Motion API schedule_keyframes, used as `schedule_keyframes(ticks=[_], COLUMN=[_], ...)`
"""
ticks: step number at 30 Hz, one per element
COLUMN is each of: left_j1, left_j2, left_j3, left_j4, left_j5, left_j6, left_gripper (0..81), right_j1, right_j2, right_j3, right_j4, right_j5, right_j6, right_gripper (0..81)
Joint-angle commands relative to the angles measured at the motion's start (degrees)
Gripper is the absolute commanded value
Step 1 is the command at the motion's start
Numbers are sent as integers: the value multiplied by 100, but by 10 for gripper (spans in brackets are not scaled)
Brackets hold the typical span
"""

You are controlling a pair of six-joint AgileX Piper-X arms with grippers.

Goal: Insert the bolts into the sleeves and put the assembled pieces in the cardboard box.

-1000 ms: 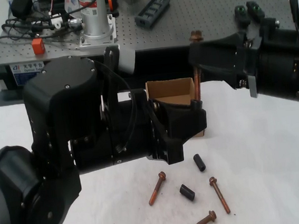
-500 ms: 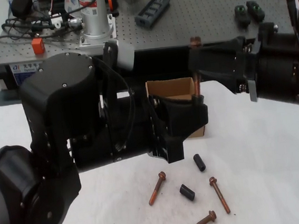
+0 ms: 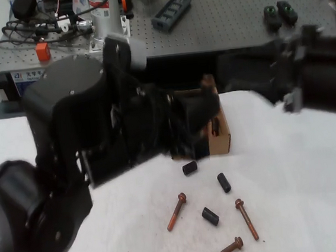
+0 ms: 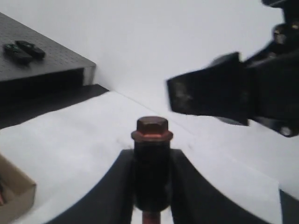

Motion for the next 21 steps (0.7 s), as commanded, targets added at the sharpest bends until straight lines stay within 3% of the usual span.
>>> schedule_keyframes(ticks=[1, 6, 12, 17, 21], left_j1=[272, 558, 558, 558, 558], left_j2=[589, 2089, 4200, 5651, 6405], left_j3=[-686, -2638, -5423, -7450, -8409], left_j4=[18, 1941, 4147, 5141, 5827], left_j5=[-876, -1209, -1246, -1429, -1512], left_j6=[-672, -914, -231, -42, 26], left_gripper=[7, 7, 7, 7, 7], right_j1=[-147, -678, -681, -681, -665], right_j2=[-131, -414, -196, 156, 491], right_j3=[-54, -54, -27, -27, -27], right_j4=[173, 1850, 3206, 3517, 3616], right_j5=[71, 818, 1846, 2088, 2119], right_j6=[-111, -998, -1565, -1564, -1564], right_gripper=[426, 426, 426, 426, 426])
